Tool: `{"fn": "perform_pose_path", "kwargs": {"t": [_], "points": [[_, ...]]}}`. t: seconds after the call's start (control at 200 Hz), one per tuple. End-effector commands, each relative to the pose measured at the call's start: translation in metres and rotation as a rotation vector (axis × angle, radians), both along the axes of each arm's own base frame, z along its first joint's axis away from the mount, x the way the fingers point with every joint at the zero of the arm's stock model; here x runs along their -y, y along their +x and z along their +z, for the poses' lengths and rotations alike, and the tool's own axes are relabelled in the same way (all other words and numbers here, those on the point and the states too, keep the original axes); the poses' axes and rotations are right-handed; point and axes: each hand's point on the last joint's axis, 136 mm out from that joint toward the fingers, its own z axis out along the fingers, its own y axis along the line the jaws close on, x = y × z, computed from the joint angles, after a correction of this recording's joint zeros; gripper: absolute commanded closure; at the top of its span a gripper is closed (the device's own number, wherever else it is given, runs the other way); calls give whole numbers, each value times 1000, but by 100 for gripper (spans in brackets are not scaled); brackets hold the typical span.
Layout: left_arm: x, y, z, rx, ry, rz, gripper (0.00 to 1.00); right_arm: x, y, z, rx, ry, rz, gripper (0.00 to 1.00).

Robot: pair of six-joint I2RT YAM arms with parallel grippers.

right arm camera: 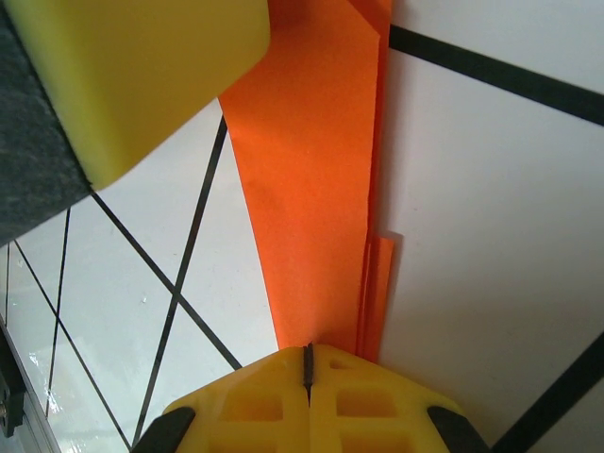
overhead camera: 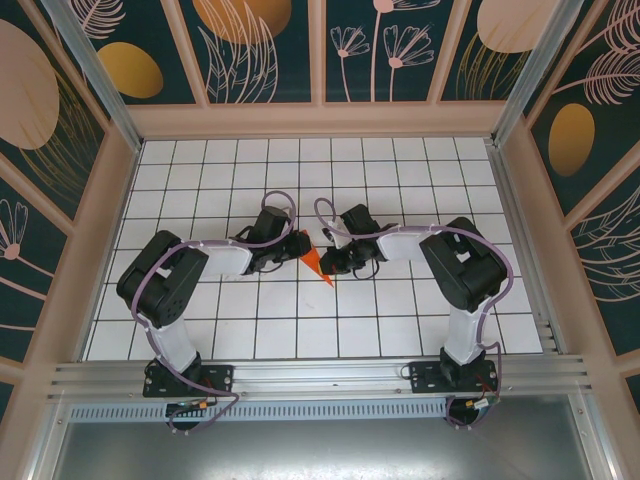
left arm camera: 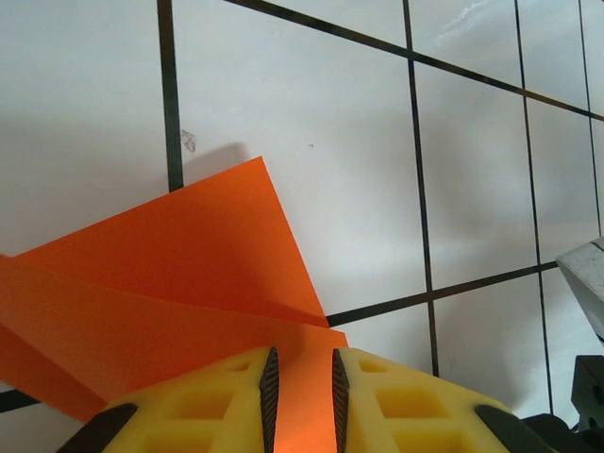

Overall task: Fold a paper plane with a square sheet of paper (pick it up from the middle)
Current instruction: Fold the wing for the fifth time at the center of the table.

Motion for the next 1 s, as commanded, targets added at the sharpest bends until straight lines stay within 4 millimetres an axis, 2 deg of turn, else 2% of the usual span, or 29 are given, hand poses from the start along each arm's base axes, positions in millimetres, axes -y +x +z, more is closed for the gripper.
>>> {"fn": "perform_pose_path", "kwargs": {"t": [0.0, 0.4, 0.681, 0.856, 0.991], "points": [[-8, 3, -9, -7, 43, 16, 74, 36, -11, -44, -77, -192, -40, 100], [-58, 5, -44, -108, 122, 215, 81, 50, -19, -57, -126, -251, -40, 100], [-96, 31, -52, -103, 167, 256, 81, 59, -28, -65, -154, -284, -40, 100], [-115, 54, -42, -70, 173, 283, 81, 60, -29, -65, -157, -291, -42, 100], [-121, 67, -9, 15, 166, 292, 81, 59, -28, -63, -154, -285, -44, 100]]}}
